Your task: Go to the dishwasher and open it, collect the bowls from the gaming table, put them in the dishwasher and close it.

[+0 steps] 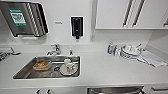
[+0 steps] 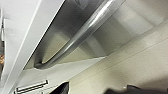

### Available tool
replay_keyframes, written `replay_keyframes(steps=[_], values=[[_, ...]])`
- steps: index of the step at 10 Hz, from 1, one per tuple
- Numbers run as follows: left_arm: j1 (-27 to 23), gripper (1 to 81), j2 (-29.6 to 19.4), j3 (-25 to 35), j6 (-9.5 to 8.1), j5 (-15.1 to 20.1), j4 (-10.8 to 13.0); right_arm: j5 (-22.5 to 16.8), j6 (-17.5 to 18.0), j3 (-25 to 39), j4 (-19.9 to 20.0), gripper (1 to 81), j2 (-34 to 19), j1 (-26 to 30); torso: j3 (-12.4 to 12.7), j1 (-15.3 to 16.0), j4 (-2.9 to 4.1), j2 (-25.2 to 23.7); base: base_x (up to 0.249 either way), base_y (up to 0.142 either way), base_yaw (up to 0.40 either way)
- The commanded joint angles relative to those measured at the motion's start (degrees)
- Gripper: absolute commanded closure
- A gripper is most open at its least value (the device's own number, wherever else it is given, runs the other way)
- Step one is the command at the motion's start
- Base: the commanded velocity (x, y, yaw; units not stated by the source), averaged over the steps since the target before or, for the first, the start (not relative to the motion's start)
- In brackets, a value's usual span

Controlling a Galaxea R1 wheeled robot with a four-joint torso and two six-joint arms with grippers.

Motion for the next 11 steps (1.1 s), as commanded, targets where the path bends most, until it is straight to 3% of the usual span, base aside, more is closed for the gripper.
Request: replay_keyframes(steps=[1,4,7,11], values=[[-5.8,1.0,-2.7,2.1,0.12,1.3,1.9,-6.8,2.7,-5.3,5.6,1.0,2.3,9.8,0.0,0.0,0.00,0.0,0.000,0.000,0.000],[-6.0,1.0,-2.4,2.0,0.12,1.4,2.1,-7.8,10.0,-8.3,5.7,1.0,3.1,12.6,0.0,0.0,0.00,0.0,0.000,0.000,0.000],[-6.0,1.0,-2.1,1.7,0.12,1.4,2.1,-7.8,12.7,-9.8,5.6,1.0,3.7,13.0,-0.1,0.0,0.00,0.0,0.000,0.000,0.000],[-6.1,1.0,-2.3,1.7,0.21,1.5,2.5,-7.7,13.1,-14.4,7.9,1.0,6.7,12.7,-0.1,0.0,0.00,0.0,0.000,0.000,0.000]])
